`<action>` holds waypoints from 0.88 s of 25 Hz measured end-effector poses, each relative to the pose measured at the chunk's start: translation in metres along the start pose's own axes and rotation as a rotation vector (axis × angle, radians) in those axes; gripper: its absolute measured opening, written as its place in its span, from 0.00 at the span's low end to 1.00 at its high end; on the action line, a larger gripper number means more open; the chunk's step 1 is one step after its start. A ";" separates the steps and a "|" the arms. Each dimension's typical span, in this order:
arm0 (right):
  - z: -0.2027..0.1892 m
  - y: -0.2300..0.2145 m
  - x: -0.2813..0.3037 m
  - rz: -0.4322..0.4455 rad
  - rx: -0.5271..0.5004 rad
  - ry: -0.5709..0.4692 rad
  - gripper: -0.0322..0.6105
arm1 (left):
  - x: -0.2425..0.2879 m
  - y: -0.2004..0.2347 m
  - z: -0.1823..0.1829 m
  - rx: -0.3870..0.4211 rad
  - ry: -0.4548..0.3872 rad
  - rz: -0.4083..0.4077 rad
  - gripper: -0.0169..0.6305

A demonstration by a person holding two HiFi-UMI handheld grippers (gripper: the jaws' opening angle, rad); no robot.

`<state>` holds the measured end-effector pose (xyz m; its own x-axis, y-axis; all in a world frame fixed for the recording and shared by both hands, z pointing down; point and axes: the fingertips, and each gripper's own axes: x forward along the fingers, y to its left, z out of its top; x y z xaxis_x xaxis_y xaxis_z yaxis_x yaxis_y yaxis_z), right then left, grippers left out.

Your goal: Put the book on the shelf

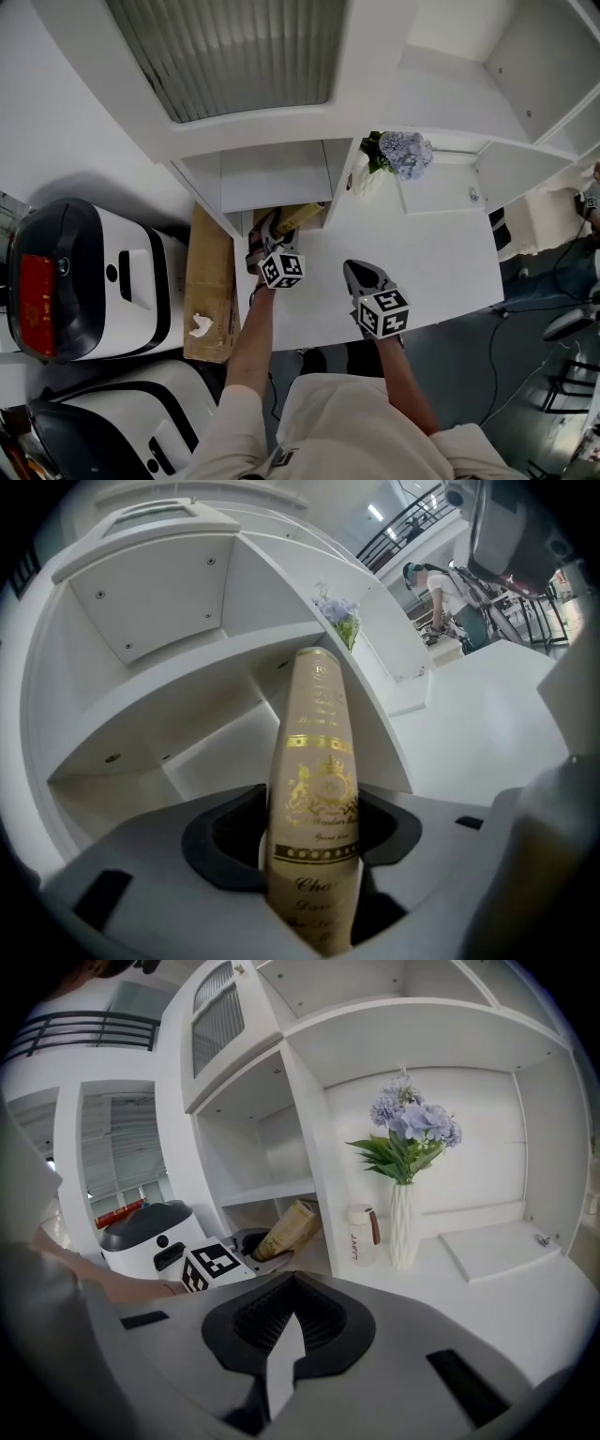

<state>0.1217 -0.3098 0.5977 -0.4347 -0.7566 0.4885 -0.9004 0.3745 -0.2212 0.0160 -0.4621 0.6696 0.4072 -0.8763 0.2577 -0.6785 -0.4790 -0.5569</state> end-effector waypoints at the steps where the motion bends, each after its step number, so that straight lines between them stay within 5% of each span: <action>1: -0.001 -0.002 0.001 -0.002 0.001 0.003 0.09 | 0.003 -0.001 -0.001 0.004 0.000 -0.007 0.40; 22: -0.026 -0.039 0.003 -0.002 -0.028 0.099 0.09 | 0.076 0.009 -0.009 -0.082 -0.093 0.041 0.43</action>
<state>0.1564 -0.3124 0.6301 -0.4284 -0.7010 0.5702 -0.8997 0.3894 -0.1972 0.0356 -0.5334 0.6915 0.4301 -0.8886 0.1594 -0.7419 -0.4484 -0.4985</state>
